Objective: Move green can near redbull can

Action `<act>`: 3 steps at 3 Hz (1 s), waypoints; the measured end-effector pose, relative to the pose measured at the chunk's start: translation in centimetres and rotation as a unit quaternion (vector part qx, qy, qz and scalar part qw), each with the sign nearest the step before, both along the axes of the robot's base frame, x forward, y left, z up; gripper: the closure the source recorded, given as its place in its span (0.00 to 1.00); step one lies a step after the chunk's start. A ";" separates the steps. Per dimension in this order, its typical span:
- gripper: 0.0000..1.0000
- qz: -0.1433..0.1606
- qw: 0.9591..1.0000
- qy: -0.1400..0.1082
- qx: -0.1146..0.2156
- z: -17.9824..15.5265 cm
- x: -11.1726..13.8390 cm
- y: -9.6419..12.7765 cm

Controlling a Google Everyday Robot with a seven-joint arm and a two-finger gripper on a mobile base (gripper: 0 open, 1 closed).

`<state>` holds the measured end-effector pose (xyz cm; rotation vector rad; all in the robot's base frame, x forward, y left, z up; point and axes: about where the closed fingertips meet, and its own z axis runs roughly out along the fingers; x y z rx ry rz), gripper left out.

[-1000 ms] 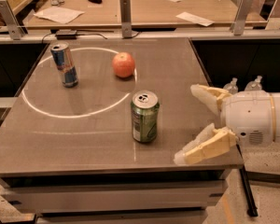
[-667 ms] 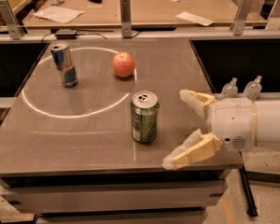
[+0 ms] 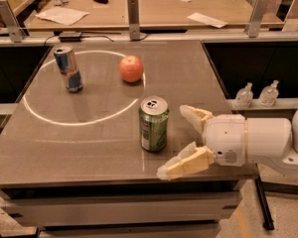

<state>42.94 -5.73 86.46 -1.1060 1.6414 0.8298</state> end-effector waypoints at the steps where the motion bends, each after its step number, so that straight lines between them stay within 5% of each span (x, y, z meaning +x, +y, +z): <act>1: 0.00 -0.007 1.000 -0.002 0.014 -0.5 1.3 0.9; 2: 0.00 -0.010 1.000 -0.007 0.024 -0.5 2.4 1.9; 3: 0.18 -0.014 1.000 0.001 0.027 -0.2 3.2 3.0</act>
Offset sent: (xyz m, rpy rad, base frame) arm 0.0386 0.0261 -0.0065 0.0777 -0.0227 -0.0372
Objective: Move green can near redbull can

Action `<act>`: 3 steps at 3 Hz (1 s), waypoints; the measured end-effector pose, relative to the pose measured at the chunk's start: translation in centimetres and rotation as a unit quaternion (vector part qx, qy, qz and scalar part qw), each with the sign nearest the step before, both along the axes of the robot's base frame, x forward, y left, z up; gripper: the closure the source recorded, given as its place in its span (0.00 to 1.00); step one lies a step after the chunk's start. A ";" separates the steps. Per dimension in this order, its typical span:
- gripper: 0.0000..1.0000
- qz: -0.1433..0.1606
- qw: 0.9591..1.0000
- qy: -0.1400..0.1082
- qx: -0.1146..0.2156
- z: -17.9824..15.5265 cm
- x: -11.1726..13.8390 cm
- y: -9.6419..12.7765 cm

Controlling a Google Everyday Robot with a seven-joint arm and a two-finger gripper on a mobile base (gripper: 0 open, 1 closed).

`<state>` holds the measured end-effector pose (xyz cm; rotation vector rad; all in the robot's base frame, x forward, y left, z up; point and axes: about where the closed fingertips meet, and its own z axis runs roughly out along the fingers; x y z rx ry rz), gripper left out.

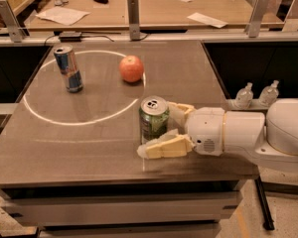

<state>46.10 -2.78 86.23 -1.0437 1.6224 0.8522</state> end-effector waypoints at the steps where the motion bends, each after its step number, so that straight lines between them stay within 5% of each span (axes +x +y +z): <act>1: 0.41 -0.004 1.000 0.008 0.004 0.2 0.3 0.5; 3: 0.87 -0.024 1.000 0.009 0.011 1.4 1.6 1.9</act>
Offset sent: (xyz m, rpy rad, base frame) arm 0.0103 0.0087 0.0049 0.0119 0.0421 -0.0353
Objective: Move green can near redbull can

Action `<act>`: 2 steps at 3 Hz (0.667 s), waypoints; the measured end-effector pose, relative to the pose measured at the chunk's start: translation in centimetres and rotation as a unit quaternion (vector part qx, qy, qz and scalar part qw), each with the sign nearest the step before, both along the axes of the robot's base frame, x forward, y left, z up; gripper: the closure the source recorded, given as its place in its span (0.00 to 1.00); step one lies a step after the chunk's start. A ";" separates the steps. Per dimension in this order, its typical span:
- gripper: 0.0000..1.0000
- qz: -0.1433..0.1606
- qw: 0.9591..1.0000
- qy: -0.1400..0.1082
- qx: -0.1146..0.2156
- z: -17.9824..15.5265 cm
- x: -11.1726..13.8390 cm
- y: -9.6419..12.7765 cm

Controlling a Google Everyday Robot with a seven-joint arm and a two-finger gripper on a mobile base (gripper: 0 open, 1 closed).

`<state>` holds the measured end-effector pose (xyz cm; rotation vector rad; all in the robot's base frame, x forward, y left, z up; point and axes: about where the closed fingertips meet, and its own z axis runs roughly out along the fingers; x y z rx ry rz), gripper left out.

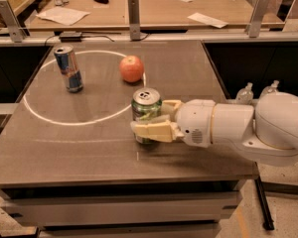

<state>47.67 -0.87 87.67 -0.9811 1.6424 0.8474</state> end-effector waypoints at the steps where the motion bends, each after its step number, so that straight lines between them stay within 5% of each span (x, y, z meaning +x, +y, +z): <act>1: 1.00 -0.024 1.000 -0.002 0.010 0.8 1.0 1.7; 2: 1.00 -0.033 0.999 -0.008 0.020 1.2 2.2 4.3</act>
Offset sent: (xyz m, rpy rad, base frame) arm 0.0380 0.0703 0.0146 0.0679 -0.0261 -0.0913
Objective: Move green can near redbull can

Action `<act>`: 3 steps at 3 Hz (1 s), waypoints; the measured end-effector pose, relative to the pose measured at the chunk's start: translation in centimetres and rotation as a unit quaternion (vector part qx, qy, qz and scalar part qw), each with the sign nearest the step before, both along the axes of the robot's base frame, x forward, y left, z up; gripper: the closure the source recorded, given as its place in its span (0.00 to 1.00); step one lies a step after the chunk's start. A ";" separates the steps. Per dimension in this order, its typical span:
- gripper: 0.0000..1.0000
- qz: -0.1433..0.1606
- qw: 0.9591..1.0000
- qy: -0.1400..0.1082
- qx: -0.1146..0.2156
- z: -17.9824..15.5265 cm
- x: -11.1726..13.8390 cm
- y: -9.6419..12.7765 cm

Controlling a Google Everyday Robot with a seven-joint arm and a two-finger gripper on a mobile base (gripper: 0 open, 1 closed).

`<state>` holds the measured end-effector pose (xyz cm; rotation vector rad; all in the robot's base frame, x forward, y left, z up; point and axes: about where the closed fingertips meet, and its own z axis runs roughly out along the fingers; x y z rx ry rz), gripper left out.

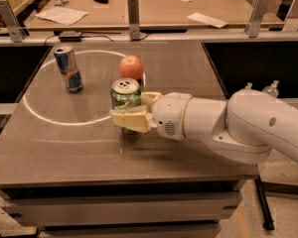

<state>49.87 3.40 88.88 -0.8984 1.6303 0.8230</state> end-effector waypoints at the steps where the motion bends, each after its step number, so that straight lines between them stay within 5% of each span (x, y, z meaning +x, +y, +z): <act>1: 1.00 0.020 1.000 -0.011 -0.010 -0.2 2.3 5.5; 3: 1.00 0.014 1.000 -0.017 -0.004 -0.3 3.5 6.4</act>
Offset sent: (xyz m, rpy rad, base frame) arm 0.0433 0.0746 -0.0082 -0.0437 -0.0310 0.0569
